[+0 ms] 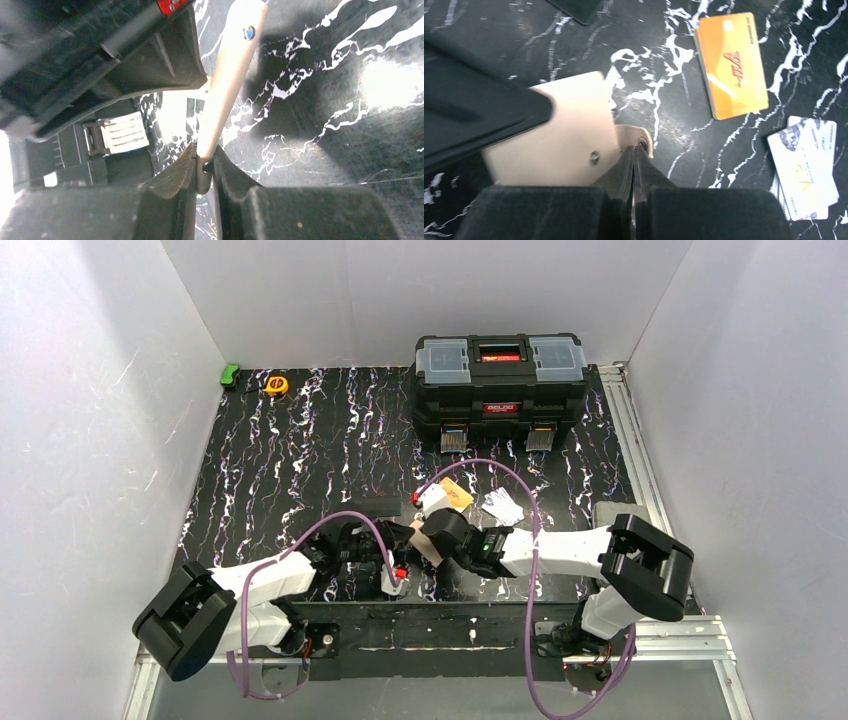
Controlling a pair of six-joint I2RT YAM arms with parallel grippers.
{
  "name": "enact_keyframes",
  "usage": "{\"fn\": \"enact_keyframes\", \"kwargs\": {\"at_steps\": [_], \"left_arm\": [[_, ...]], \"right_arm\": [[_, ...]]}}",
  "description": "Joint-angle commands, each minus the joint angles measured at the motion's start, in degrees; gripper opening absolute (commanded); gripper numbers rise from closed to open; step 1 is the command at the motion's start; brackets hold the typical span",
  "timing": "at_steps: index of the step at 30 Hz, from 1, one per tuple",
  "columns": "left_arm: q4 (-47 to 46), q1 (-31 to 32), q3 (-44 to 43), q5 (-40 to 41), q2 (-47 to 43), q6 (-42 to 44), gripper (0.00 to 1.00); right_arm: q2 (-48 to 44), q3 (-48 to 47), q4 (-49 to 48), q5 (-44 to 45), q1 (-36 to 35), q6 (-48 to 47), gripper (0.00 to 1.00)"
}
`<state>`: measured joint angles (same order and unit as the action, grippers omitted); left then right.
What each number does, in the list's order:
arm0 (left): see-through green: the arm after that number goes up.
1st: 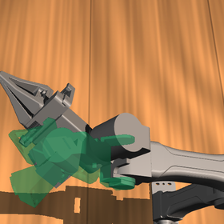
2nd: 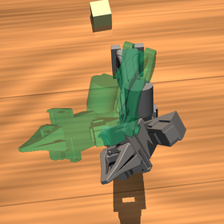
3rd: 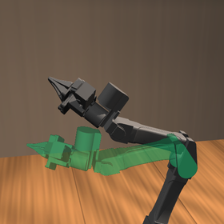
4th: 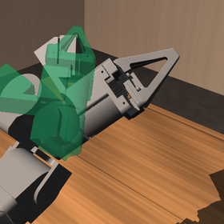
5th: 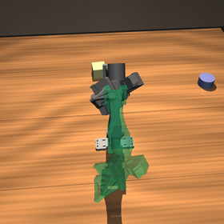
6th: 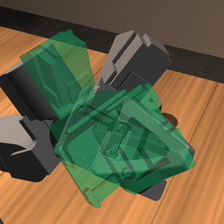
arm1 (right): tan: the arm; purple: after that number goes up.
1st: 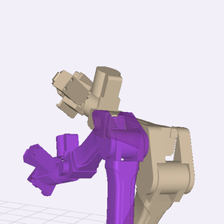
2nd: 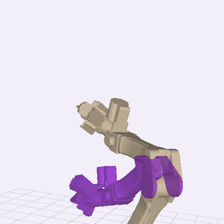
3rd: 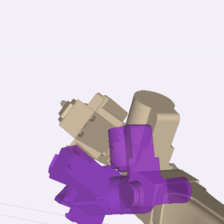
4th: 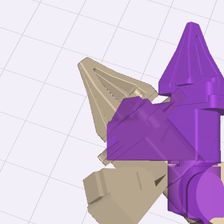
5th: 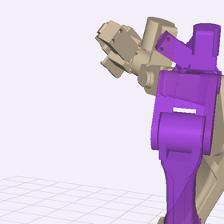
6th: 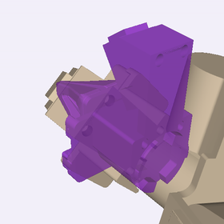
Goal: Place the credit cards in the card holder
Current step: Open the card holder at the center of the board.
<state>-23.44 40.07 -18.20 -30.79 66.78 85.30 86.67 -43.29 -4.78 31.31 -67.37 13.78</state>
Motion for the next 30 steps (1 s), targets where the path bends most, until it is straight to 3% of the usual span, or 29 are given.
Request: {"fn": "enact_keyframes", "kwargs": {"at_steps": [1,13,18,20,23,24,26,27,30], "left_arm": [[0.7,0.6,1.0,-5.7,-3.0,0.1,0.00],[1.6,0.5,4.0,-7.1,-4.1,5.6,0.01],[0.6,0.5,5.8,-6.3,-1.2,9.8,0.38],[1.1,0.6,5.6,-5.9,-0.5,10.1,0.44],[1.8,0.6,5.3,-6.1,-0.5,10.4,0.44],[2.1,0.6,5.2,-6.2,-0.5,10.6,0.43],[2.0,0.5,5.1,-6.4,-0.4,10.8,0.42],[1.9,0.5,5.0,-6.3,-0.3,10.8,0.41],[1.9,0.6,4.9,-6.4,-0.5,10.4,0.39]], "right_arm": [[-1.2,1.0,0.3,2.5,2.2,1.7,0.01],[-7.0,4.5,4.3,-2.0,4.8,6.7,0.01],[-10.6,5.9,7.9,-4.5,4.8,9.2,0.01],[-11.4,6.1,9.0,-4.9,4.8,9.6,0.01],[-12.5,5.6,10.2,-6.7,4.7,8.7,0.01],[-12.9,5.0,10.7,-8.3,4.7,7.9,0.04],[-13.6,3.9,10.5,-11.0,4.7,6.4,0.37],[-13.9,3.6,10.1,-12.4,4.8,5.5,0.47],[-13.8,2.1,9.2,-16.2,4.7,3.8,0.61]]}}
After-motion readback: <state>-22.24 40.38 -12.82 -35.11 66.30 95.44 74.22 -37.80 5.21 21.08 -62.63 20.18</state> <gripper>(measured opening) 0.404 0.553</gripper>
